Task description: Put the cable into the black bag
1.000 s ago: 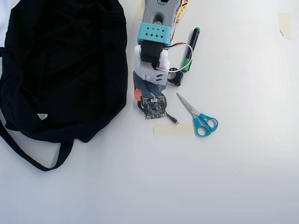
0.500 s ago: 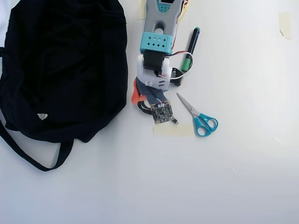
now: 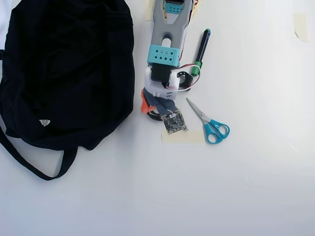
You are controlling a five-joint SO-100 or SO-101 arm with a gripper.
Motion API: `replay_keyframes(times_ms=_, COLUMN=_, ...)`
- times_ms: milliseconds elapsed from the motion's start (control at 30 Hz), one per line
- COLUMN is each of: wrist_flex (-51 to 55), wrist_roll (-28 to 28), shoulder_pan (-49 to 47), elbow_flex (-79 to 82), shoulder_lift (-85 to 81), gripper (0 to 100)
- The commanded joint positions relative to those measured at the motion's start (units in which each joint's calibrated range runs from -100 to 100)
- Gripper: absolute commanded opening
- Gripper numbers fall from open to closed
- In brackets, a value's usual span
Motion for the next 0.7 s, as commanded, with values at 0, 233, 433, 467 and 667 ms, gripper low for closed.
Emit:
replay_keyframes(times_ms=0, wrist_flex=-0.78, wrist_roll=0.86, shoulder_pan=-0.18, elbow_flex=-1.92, shoulder_lift=0.69, gripper=25)
replay_keyframes(times_ms=233, wrist_flex=-0.87, wrist_roll=1.44, shoulder_pan=-0.03, elbow_flex=-2.64, shoulder_lift=2.60, gripper=25)
replay_keyframes(times_ms=433, wrist_flex=-2.33, wrist_roll=1.44, shoulder_pan=-0.03, elbow_flex=-2.73, shoulder_lift=4.01, gripper=24)
replay_keyframes(times_ms=467, wrist_flex=-2.51, wrist_roll=1.44, shoulder_pan=0.04, elbow_flex=-2.64, shoulder_lift=4.18, gripper=24)
replay_keyframes(times_ms=667, wrist_flex=-2.51, wrist_roll=1.44, shoulder_pan=0.34, elbow_flex=-2.64, shoulder_lift=4.43, gripper=24)
